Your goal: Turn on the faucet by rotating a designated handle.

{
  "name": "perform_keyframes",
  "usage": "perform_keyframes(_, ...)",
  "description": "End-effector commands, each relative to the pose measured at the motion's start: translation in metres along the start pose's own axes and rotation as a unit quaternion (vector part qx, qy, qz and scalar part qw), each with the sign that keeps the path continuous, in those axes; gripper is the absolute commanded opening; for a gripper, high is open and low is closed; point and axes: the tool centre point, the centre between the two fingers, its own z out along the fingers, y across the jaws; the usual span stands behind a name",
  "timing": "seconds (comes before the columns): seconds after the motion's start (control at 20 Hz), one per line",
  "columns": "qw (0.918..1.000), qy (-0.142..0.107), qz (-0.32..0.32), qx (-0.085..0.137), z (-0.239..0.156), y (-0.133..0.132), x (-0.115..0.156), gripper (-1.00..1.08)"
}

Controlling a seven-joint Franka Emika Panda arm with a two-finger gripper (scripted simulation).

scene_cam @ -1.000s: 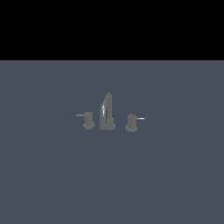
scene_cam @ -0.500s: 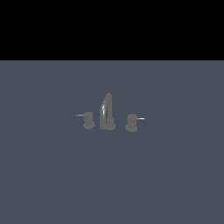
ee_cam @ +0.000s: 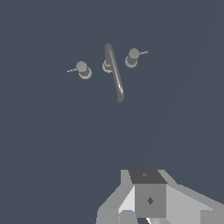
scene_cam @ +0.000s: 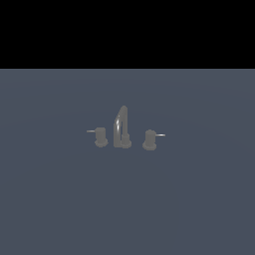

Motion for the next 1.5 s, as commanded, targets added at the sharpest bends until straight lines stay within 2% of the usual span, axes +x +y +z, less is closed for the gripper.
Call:
perform_keyframes(0.0,0.9996,-0.001,0.027,0.0,0.014,-0.012,0.003,-1.0)
perform_keyframes(0.3,0.9961,-0.003,0.088,0.001,0.045,-0.039,0.014,-1.0)
perform_keyframes(0.65,0.9875,-0.006,0.158,0.001,0.081,-0.068,0.03,-1.0)
perform_keyframes(1.0,0.9749,-0.009,0.222,0.002,0.115,-0.094,0.049,-1.0)
perform_keyframes(1.45,0.9548,-0.012,0.297,0.003,0.155,-0.119,0.075,-1.0)
